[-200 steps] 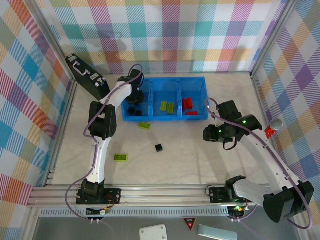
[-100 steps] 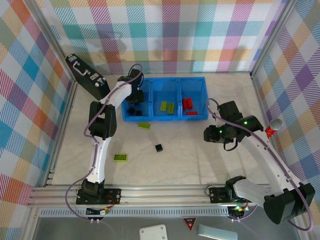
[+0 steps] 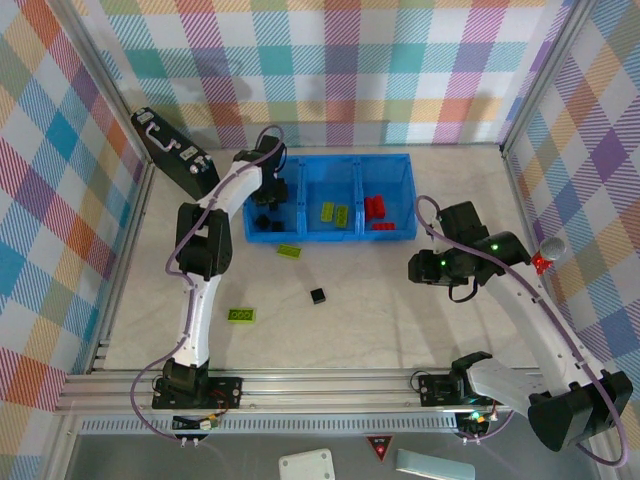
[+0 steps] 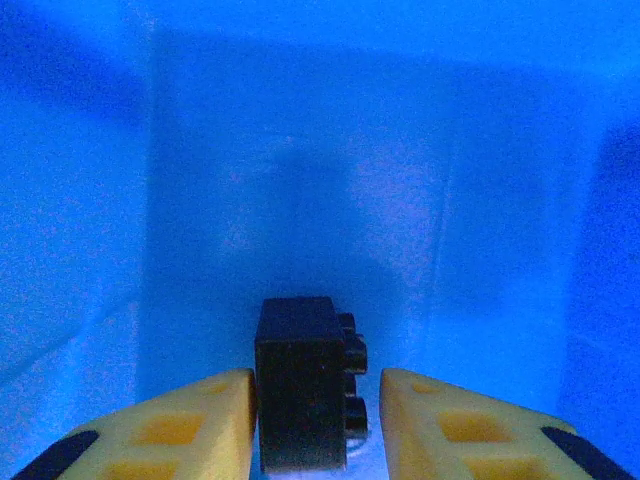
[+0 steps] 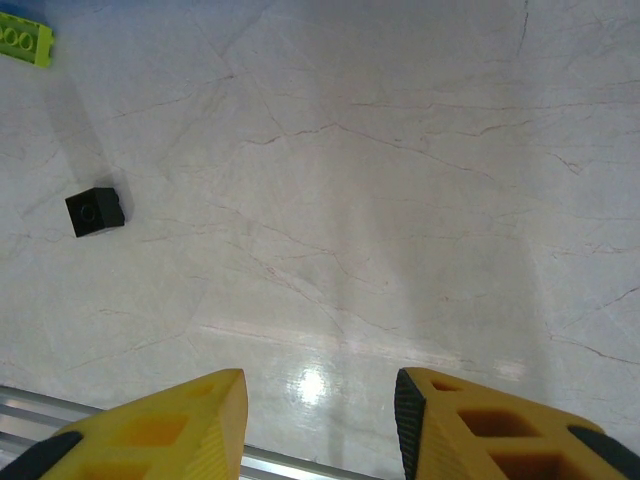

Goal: Sort the legos into containers by color
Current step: Place the lego in the container, then pick up the lego from the center of the table.

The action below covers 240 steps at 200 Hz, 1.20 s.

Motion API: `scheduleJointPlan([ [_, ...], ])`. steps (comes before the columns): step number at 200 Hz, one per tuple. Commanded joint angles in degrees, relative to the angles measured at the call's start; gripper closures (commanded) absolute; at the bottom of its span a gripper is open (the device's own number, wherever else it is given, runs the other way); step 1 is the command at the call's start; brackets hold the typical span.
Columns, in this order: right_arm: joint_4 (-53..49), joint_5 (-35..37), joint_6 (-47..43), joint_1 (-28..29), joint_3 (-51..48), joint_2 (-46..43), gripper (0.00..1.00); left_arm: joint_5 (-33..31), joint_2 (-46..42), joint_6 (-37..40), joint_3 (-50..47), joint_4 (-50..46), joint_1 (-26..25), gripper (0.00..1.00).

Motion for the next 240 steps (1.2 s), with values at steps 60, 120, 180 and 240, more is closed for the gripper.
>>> scheduleJointPlan([
  [60,1.0,-2.7,0.7,0.0,1.7,0.8,0.55,2.0,-13.5,0.2,-5.9,-2.1,0.3,0.63],
  [120,2.7,-3.7,1.4,0.8,1.2,2.4,0.55,3.1,-24.1,-1.2,-18.0,-0.6,0.2,0.63],
  [180,4.3,-4.1,2.0,2.1,0.5,4.1,0.55,4.4,-35.2,-5.2,-33.0,2.9,-3.0,0.62],
  [240,5.1,-3.8,2.5,3.4,0.2,5.7,0.55,4.0,-40.4,-9.7,-43.5,4.1,-9.1,0.59],
])
